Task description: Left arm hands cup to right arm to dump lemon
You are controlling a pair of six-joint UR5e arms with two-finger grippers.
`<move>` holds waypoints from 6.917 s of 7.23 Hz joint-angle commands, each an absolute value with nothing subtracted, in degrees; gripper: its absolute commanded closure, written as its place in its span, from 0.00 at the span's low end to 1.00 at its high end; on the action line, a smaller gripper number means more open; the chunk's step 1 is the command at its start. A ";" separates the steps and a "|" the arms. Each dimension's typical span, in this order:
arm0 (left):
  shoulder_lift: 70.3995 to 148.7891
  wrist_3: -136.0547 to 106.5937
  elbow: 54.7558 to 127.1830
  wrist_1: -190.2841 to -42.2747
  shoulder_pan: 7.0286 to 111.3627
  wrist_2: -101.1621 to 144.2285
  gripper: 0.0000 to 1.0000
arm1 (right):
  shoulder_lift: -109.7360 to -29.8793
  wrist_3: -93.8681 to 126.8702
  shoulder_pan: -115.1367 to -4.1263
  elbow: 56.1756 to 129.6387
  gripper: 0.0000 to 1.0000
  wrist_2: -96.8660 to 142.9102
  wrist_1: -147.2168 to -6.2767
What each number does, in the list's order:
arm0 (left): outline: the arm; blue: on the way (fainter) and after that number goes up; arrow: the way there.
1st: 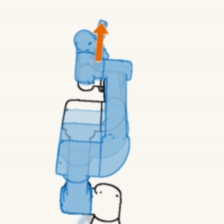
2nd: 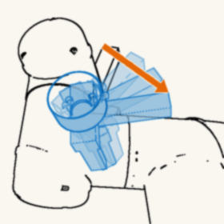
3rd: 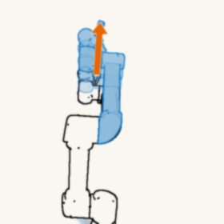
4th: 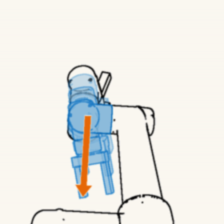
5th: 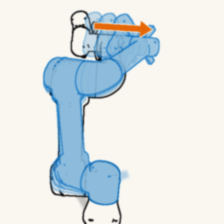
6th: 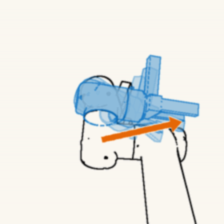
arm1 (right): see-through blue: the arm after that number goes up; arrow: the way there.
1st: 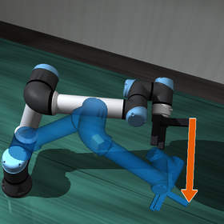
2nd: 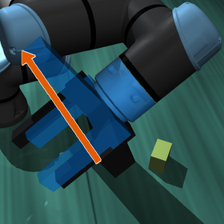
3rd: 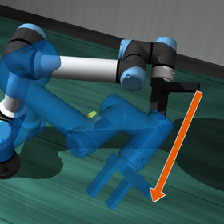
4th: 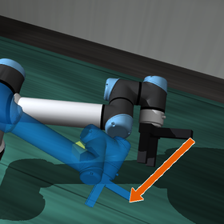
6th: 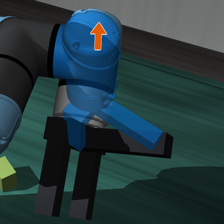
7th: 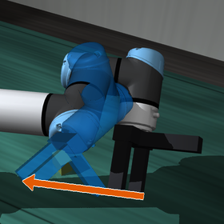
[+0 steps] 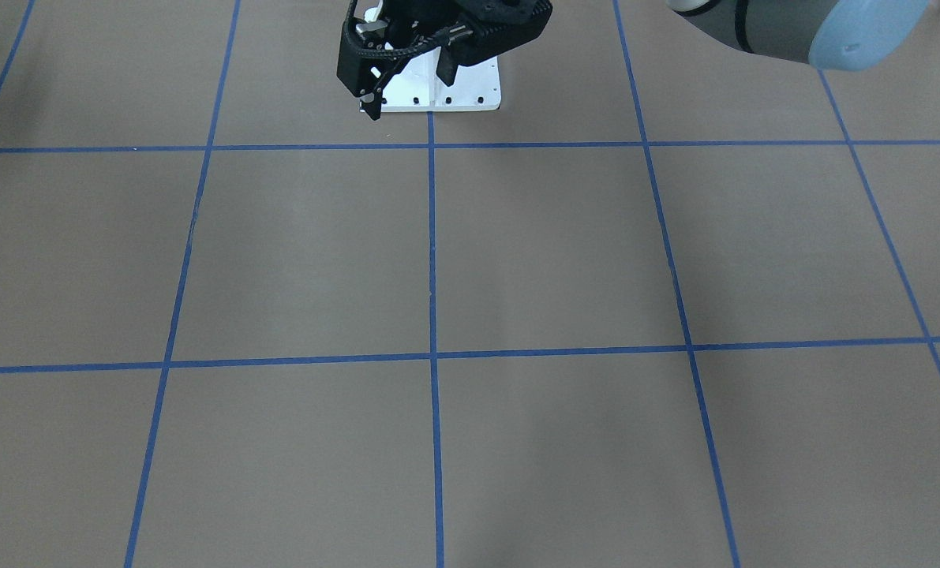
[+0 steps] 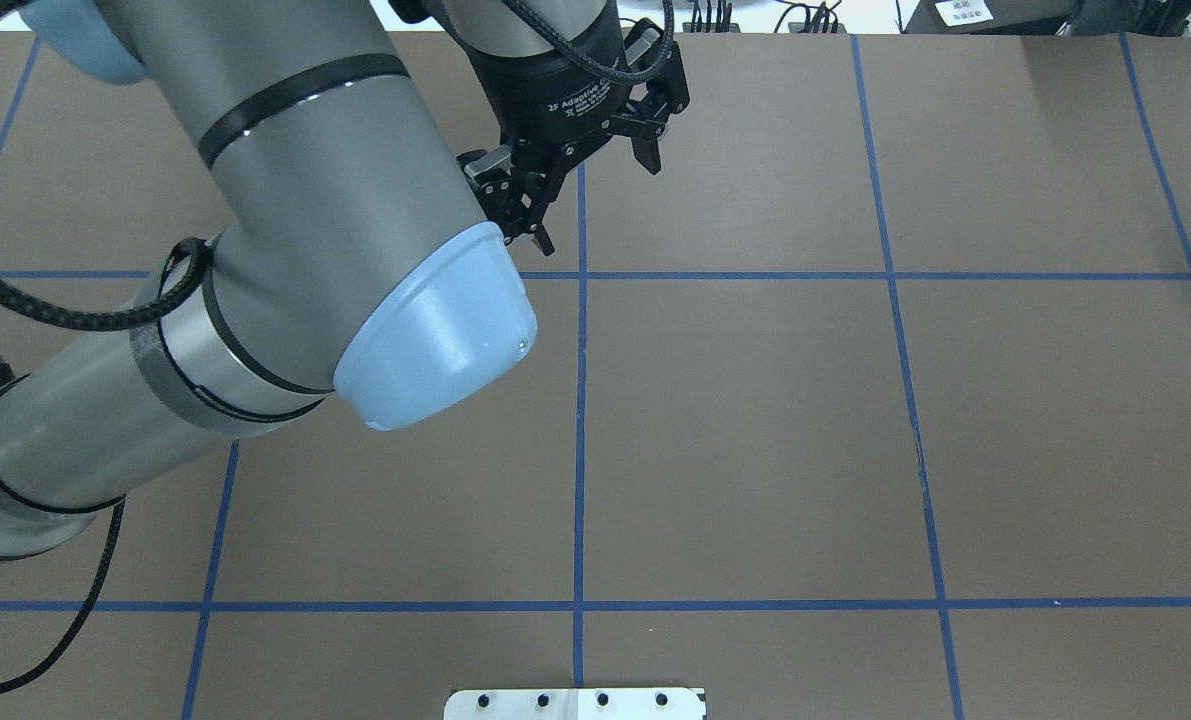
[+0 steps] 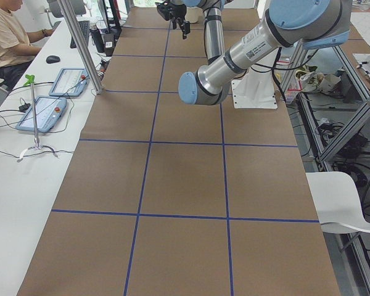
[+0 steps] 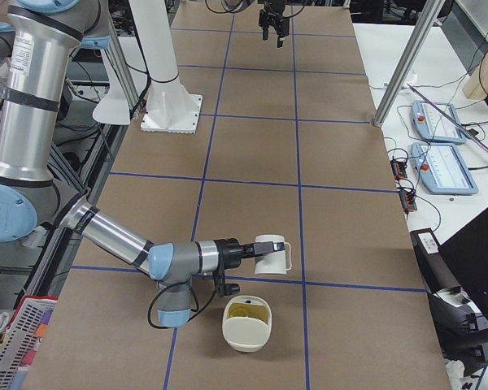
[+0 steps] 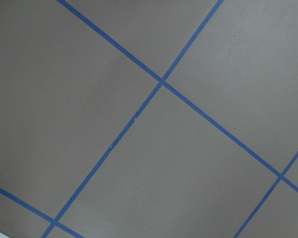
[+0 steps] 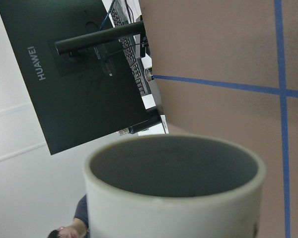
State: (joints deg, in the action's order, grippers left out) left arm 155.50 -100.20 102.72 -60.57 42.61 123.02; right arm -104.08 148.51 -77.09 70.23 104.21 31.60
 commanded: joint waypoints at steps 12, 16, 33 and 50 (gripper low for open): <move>157.92 -100.46 93.37 -64.34 41.22 118.30 0.03 | -64.29 70.84 -21.68 95.98 0.55 35.93 -49.00; 159.17 -100.46 92.46 -64.08 39.56 118.74 0.06 | -59.33 61.35 -12.84 93.79 0.55 24.37 -52.03; 157.85 -100.46 89.83 -63.98 36.91 118.12 0.61 | -59.59 61.35 -11.34 94.92 0.53 20.92 -50.98; 125.05 -71.77 120.64 -65.73 43.14 118.48 1.00 | -75.29 53.83 -26.14 107.54 0.00 59.21 -50.98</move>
State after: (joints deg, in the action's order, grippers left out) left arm 133.55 -78.42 115.90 -64.64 42.17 118.61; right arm -70.99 57.36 -20.59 103.12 46.92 -50.91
